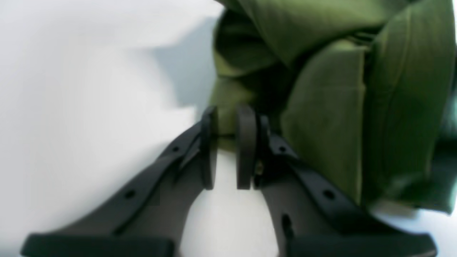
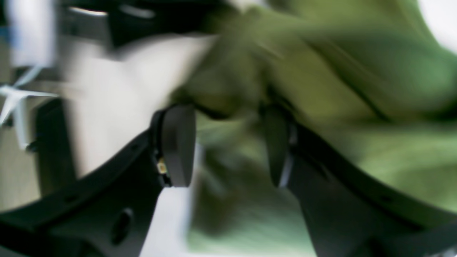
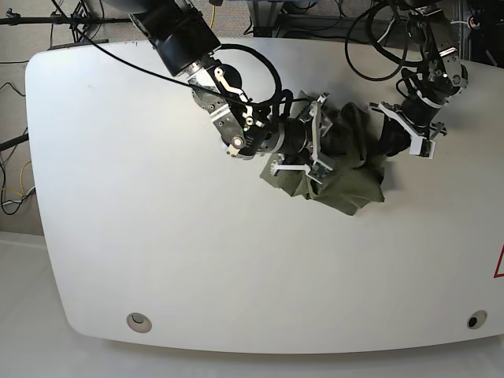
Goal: Fold the T-shirt properly
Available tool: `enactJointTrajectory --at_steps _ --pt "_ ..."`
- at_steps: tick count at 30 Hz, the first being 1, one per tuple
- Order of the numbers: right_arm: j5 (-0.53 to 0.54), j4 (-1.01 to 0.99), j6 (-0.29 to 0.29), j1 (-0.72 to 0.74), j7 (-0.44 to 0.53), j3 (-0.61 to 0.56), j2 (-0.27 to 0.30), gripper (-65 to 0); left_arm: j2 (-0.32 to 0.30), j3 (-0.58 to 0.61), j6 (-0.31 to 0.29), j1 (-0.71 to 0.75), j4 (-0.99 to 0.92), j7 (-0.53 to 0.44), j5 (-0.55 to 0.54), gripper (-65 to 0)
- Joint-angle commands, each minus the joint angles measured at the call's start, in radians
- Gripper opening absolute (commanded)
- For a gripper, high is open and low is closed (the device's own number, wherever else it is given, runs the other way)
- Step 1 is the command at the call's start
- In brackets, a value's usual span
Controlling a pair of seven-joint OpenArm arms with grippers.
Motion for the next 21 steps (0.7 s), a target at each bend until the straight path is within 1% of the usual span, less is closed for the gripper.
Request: enactJointTrajectory --at_steps 1,4,6,12,16,21 --pt "0.013 -0.009 0.012 0.030 0.039 -0.002 -0.017 -33.2 -0.009 -0.004 -0.002 -0.004 0.021 -0.017 -0.013 -56.1" --pt "0.007 -0.044 0.020 0.047 0.054 -0.004 -0.020 -32.4 -0.009 -0.005 -0.002 -0.003 0.022 -0.018 -0.011 -56.2" --pt "-0.009 -0.106 0.024 0.091 0.089 -0.010 -0.035 -31.7 -0.004 -0.009 -0.002 0.006 0.032 -0.018 -0.014 -56.1" --pt "-0.017 -0.185 0.031 0.133 0.140 -0.007 -0.053 -34.8 -0.001 -0.013 -0.002 0.010 0.053 -0.022 -0.018 -56.1" --pt "-0.014 -0.212 0.037 0.149 0.183 -0.003 -0.059 -41.2 0.001 -0.028 -0.002 0.015 0.077 -0.018 -0.029 -56.0" --pt "0.002 -0.265 0.043 0.174 0.265 0.000 -0.068 -50.1 0.002 -0.042 -0.002 0.022 0.111 -0.021 -0.039 -55.8"
